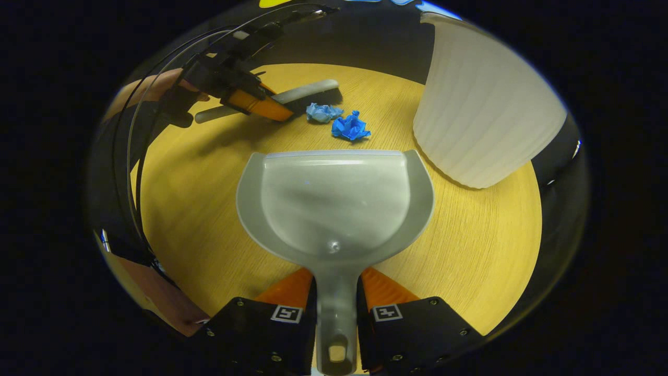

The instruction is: Pick up the small broom and dustpan from the desktop, sweep the trash into the dustpan with the broom, and then empty the trash into the garbage bin.

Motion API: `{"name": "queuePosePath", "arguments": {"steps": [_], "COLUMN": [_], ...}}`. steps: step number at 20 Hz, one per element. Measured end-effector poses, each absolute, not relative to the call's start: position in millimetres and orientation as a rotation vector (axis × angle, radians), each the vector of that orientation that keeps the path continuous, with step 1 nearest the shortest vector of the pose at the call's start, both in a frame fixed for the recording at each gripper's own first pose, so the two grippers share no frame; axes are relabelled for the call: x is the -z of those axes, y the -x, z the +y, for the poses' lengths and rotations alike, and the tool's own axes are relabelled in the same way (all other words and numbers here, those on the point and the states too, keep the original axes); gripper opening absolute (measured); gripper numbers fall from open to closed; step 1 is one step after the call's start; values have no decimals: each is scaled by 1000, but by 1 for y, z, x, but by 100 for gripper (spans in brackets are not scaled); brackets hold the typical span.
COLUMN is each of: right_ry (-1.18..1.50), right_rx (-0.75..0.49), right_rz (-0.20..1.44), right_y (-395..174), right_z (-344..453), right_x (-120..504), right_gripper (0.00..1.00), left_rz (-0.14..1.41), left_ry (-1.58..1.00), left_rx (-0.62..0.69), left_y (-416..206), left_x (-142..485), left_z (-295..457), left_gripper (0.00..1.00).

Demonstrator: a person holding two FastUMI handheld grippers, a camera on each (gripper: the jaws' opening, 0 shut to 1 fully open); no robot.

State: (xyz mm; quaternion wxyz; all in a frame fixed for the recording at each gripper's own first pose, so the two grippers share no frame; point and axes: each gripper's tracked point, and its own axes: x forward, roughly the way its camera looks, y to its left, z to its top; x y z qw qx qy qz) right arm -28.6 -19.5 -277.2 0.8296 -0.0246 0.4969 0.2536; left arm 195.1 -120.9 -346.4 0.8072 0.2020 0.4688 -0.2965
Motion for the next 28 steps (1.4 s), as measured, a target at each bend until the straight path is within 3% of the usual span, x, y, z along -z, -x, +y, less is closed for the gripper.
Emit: {"name": "queuePosePath", "arguments": {"steps": [1, 9, 15, 24, 25, 28], "right_ry": [52, 40, 31, 17, 14, 15], "right_rx": [-543, -554, -546, -528, -524, -508], "right_rz": [1053, 1046, 1040, 1016, 1011, 1004], "right_y": [29, 28, 19, -14, -16, -21], "right_z": [-19, -13, -14, -13, -11, -12], "right_x": [278, 253, 239, 238, 240, 243], "right_gripper": [35, 34, 31, 31, 27, 31], "left_rz": [996, 998, 988, 1017, 1021, 1018], "left_ry": [-446, -479, -501, -447, -434, -409], "left_rx": [667, 868, 986, 1031, 1029, 1001], "left_y": [-197, -176, -161, -115, -113, -111], "left_x": [346, 326, 312, 303, 302, 302], "left_z": [-127, -164, -188, -204, -206, -210], "left_gripper": [51, 52, 46, 51, 51, 48]}}
